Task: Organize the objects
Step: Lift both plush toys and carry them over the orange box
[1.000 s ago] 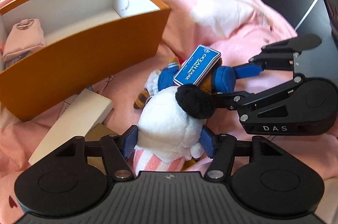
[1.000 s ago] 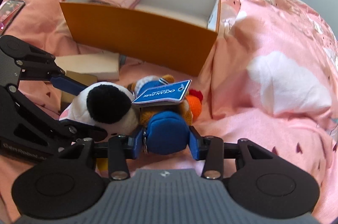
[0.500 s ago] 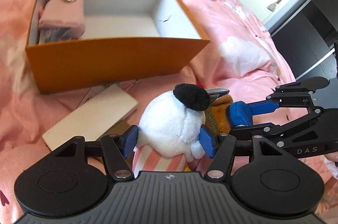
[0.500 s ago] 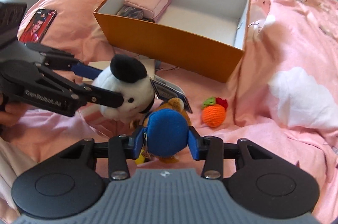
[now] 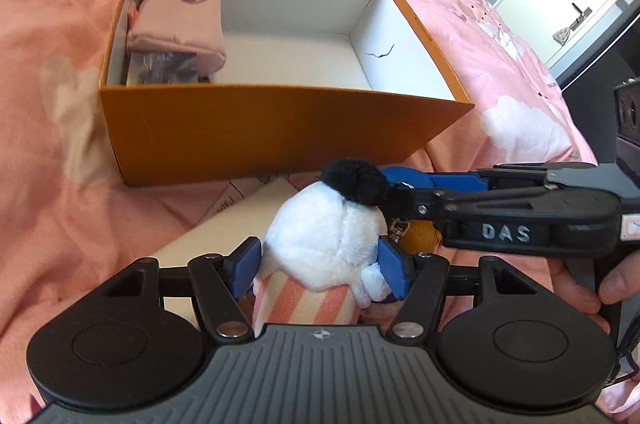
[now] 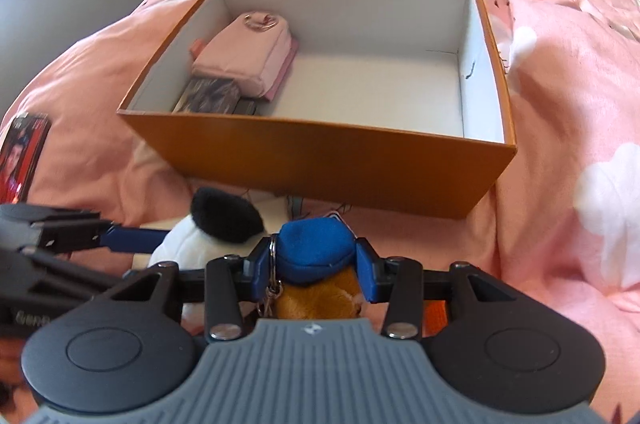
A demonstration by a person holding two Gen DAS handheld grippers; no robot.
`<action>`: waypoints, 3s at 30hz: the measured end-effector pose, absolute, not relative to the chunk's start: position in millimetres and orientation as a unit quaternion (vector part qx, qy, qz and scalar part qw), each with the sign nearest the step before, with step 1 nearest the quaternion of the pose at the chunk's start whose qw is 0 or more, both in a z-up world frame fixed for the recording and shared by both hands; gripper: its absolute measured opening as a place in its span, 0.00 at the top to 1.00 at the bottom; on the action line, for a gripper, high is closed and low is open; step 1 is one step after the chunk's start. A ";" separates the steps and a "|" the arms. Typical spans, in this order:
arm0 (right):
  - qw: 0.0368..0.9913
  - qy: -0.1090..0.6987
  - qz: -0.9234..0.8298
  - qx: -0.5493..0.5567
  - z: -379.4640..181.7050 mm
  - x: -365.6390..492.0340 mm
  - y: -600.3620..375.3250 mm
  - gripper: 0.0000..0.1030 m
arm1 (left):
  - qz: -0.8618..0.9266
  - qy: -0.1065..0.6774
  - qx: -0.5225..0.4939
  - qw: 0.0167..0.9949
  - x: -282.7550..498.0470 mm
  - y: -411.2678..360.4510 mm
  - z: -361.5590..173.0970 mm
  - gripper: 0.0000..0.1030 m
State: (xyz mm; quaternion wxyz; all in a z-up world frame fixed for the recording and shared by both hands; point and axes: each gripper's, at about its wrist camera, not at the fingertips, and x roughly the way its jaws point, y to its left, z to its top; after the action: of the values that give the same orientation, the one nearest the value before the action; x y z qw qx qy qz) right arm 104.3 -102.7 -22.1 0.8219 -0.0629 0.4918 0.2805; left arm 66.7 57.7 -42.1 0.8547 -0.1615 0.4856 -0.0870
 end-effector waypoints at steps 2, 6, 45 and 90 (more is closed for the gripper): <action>0.829 0.490 0.268 -0.042 -28.7 111.0 -101.8 0.54 | -0.079 0.476 -0.141 0.864 66.8 56.6 -38.6 0.29; 0.834 0.487 0.260 0.009 -29.5 117.0 -112.4 0.50 | -0.075 0.470 -0.130 0.870 66.8 60.4 -34.4 0.30; 0.792 0.549 0.269 0.008 -78.9 104.7 -114.0 0.57 | -0.255 0.557 0.091 0.785 75.3 23.0 -20.4 0.21; 0.883 0.346 0.316 0.036 87.3 125.9 -123.8 0.66 | -0.083 0.347 -0.157 0.921 116.4 71.1 71.4 0.40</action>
State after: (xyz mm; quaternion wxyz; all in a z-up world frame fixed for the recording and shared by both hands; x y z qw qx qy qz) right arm 125.9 -123.8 87.3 0.8830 0.0360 0.3457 0.3156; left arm 116.4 71.1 71.4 0.9210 -0.1566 0.3467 -0.0832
